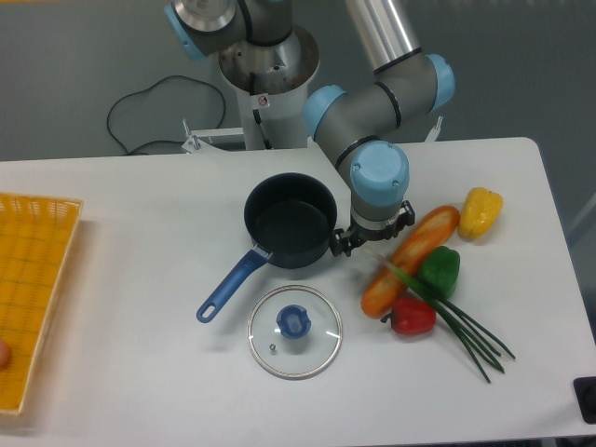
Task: Pick up the green onion
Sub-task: 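Lower the gripper over the green onion stalks beside the bread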
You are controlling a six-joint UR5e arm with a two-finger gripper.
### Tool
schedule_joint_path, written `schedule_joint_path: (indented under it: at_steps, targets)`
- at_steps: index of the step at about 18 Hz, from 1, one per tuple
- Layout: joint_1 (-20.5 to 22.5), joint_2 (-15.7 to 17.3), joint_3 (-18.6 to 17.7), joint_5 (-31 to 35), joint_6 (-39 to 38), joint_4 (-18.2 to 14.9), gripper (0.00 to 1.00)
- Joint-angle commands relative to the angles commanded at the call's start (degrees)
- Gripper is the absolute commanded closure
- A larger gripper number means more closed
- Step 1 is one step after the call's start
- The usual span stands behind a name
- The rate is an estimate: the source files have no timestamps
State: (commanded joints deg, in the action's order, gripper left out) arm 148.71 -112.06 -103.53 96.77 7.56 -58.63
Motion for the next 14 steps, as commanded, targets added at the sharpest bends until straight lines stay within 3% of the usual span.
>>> schedule_joint_path:
  at_steps: [9,14]
  targets:
    - [-0.18,-0.53,-0.09,0.09,-1.41,0.88,0.19]
    - [-0.18,-0.7,-0.09,0.09,-1.41,0.88,0.32]
